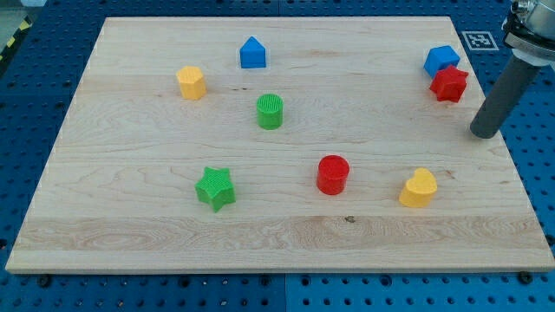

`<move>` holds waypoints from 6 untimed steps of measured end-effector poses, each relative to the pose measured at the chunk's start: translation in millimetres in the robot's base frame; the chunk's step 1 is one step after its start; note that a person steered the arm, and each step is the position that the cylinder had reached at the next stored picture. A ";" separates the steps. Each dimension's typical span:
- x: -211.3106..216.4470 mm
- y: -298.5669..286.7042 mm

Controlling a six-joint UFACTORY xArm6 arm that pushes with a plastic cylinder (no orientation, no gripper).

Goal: Keep arm in between yellow heart and red star

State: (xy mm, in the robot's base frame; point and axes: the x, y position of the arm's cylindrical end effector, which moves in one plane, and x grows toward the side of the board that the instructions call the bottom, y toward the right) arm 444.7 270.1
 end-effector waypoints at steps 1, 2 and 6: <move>-2.0 -0.2; -2.4 -0.2; 0.8 -8.4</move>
State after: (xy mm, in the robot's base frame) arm 445.5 261.8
